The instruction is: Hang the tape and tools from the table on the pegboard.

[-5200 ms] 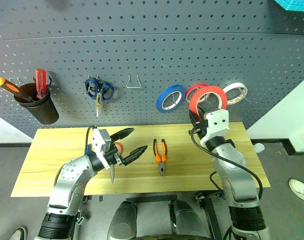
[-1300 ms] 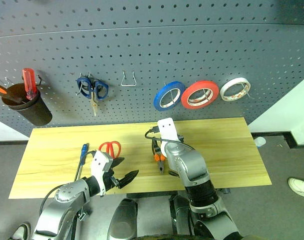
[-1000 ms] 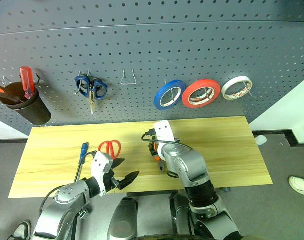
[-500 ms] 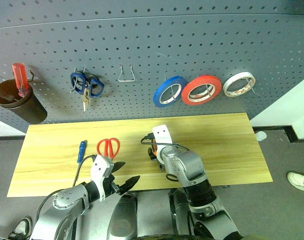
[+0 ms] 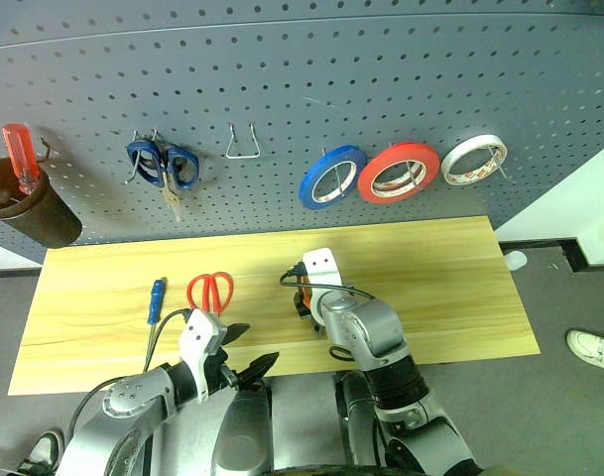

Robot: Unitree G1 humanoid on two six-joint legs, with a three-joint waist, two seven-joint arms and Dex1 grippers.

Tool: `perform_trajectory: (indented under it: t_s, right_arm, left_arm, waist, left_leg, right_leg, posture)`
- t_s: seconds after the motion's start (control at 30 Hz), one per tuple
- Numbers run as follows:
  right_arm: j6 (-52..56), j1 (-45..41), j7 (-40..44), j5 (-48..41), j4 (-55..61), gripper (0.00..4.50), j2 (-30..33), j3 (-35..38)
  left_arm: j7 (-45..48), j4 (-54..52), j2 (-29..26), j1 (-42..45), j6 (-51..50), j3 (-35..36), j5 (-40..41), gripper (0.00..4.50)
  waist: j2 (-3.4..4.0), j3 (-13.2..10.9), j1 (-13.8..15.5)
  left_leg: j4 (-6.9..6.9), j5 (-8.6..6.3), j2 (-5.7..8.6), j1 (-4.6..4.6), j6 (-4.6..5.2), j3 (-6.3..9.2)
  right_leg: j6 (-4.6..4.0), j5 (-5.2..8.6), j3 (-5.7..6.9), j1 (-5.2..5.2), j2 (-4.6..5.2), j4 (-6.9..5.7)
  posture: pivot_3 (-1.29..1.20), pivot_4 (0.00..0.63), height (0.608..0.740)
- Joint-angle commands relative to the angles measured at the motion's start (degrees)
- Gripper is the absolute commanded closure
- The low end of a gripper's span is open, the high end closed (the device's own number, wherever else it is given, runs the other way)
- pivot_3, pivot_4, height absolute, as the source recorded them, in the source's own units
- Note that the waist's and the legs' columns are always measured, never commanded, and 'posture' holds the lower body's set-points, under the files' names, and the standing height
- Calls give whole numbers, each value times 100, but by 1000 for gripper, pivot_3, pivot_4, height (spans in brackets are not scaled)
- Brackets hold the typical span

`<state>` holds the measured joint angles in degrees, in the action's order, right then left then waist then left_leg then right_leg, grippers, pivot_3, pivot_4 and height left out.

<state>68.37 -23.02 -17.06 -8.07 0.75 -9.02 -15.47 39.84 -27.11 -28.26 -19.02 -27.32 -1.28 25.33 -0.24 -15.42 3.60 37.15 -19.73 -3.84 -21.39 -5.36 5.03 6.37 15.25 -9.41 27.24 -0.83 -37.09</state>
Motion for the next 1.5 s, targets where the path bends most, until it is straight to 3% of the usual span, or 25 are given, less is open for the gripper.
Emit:
perform_trajectory:
  t_s: [0.03,0.57,0.7,0.8,0.83,1.07,1.5]
  right_arm:
    - [11,627,-45,-115,204,9,-979,-274]
    - [-248,589,-120,-213,-404,9,-902,-223]
    - [-282,553,-134,-194,-408,883,-858,-255]
    - [-297,539,-126,-199,-419,1898,-838,-262]
    - [-302,533,-121,-198,-424,2008,-832,-264]
    - [-463,487,89,-218,-214,2015,-625,-321]
    - [-414,1228,1061,-279,2293,2015,656,-820]
  left_arm:
    - [21,-183,-66,-95,-13,34,80,0]
    - [-87,-473,-119,-280,-136,107,189,0]
    - [-115,-493,-128,-265,-146,109,212,0]
    - [-132,-480,-133,-243,-141,95,218,0]
    - [-134,-472,-132,-234,-139,89,217,0]
    - [-96,-304,-124,-46,-91,59,184,0]
    - [196,303,-188,501,170,-2,63,0]
  waist:
    - [-4,-6,0]
    - [10,-93,-4]
    - [10,-93,-7]
    - [10,-93,-6]
    - [10,-93,-6]
    - [10,-93,-9]
    - [-1,-86,2]
  left_leg:
    - [0,0,0,0,0,0]
    - [-1,-5,0,-1,10,1]
    - [0,-10,0,0,19,1]
    - [0,-9,0,0,17,2]
    - [0,-8,0,0,15,2]
    - [0,-5,0,0,9,2]
    - [-1,7,7,-13,-13,-2]
  right_leg:
    - [0,0,0,0,0,0]
    - [1,0,1,0,2,1]
    - [1,0,1,-2,1,1]
    - [1,0,2,-2,2,1]
    - [1,0,2,-2,2,1]
    - [1,0,3,-2,2,0]
    - [3,1,16,6,19,8]
  posture:
    - [309,301,727]
    - [316,328,727]
    - [316,328,727]
    - [316,324,727]
    - [316,323,727]
    - [314,306,727]
    - [287,251,727]
